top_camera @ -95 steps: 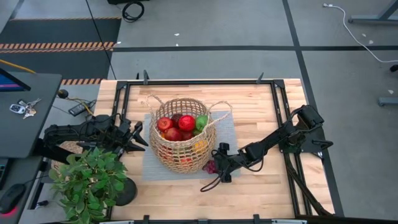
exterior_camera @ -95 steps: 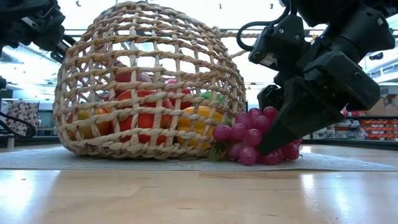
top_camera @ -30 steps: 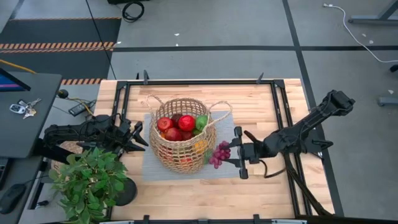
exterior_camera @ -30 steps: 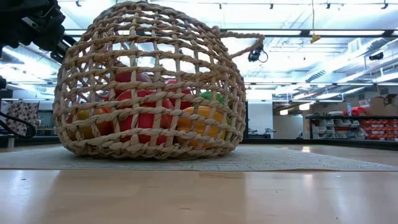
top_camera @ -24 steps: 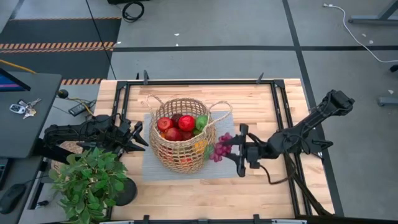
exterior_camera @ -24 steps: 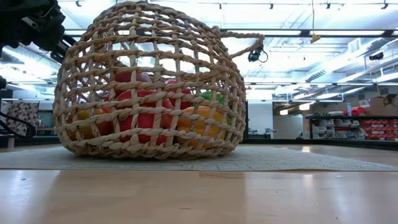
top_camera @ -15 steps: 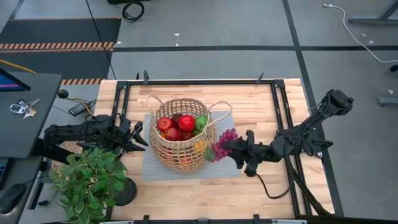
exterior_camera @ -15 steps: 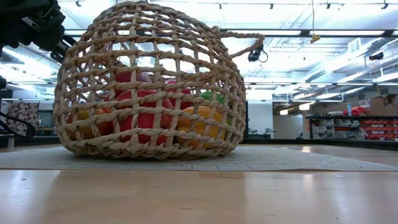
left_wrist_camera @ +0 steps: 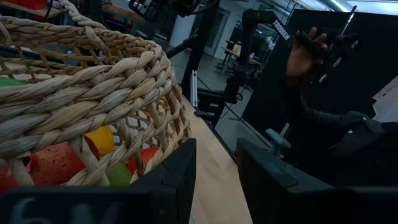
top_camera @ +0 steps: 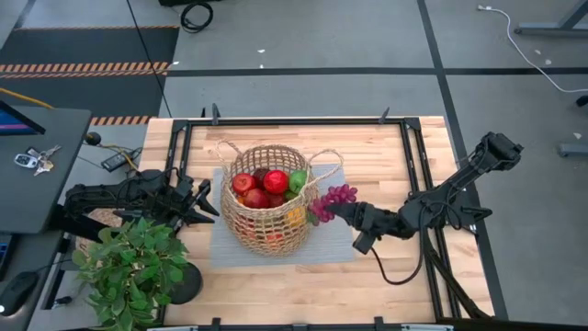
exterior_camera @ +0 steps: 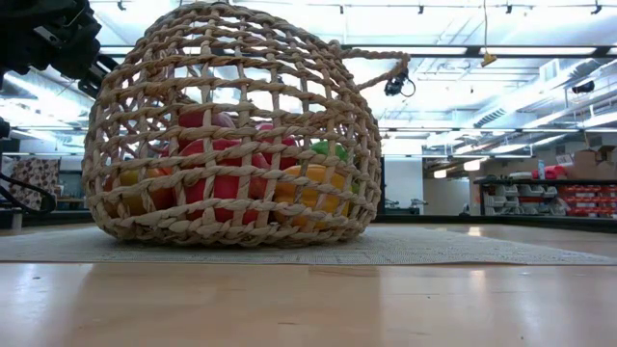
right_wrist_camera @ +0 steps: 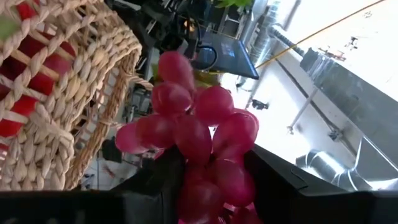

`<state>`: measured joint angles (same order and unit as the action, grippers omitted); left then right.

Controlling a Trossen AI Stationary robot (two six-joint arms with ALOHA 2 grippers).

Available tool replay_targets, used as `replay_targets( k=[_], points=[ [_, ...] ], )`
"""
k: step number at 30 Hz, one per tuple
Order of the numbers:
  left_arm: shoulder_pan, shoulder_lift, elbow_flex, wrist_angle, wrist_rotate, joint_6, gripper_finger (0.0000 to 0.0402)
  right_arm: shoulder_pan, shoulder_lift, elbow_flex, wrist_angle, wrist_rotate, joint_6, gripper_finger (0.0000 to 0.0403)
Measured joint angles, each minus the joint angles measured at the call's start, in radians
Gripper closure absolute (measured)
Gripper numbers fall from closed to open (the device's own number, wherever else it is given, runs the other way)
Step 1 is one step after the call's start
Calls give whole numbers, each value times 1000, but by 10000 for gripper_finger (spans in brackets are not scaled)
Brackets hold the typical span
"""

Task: Build produce basket
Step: Put the grapes into the brown basket

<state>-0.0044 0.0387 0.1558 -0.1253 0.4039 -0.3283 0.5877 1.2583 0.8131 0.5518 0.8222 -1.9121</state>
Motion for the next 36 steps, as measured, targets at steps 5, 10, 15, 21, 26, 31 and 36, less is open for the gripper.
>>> replay_targets(
  k=[5, 10, 15, 21, 26, 31, 36],
  points=[
    [0, 0, 0, 0, 0, -1, 280, 2, 0, 0, 0, -4, -1, 241],
    [0, 0, 0, 0, 0, 0, 280, 2, 0, 0, 0, -4, -2, 240],
    [0, 0, 0, 0, 0, 0, 280, 2, 0, 0, 0, -4, -2, 240],
    [0, 0, 0, 0, 0, 0, 280, 2, 0, 0, 0, -4, 39, 240],
    [0, 0, 0, 0, 0, 0, 280, -19, 0, 0, 0, -6, 229, 241],
    [0, 0, 0, 0, 0, 0, 280, -54, 1, 0, -1, -6, 649, 240],
    [0, 0, 0, 0, 0, 0, 280, -76, 1, 0, 0, -6, 1161, 240]
  ],
)
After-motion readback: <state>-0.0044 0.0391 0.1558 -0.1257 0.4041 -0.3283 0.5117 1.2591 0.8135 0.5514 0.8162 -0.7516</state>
